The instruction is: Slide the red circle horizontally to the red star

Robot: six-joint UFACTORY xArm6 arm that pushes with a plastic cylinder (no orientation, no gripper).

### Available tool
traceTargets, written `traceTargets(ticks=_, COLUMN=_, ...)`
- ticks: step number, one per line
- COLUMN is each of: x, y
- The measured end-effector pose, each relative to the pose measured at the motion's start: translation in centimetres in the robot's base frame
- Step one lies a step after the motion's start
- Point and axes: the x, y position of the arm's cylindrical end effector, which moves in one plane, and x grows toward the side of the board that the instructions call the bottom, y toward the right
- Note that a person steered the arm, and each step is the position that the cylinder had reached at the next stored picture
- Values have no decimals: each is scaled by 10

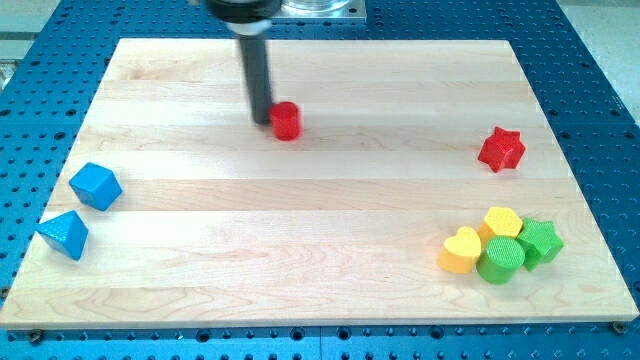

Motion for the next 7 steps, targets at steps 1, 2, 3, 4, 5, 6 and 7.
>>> traceTargets(ticks=1, x=21, y=50)
traceTargets(ticks=2, x=22, y=30)
traceTargets(ticks=3, x=36, y=79)
traceTargets(ticks=4, x=48, y=104)
traceTargets(ticks=5, x=50, y=60)
traceTargets(ticks=6, x=69, y=85)
traceTargets(ticks=7, x=82, y=110)
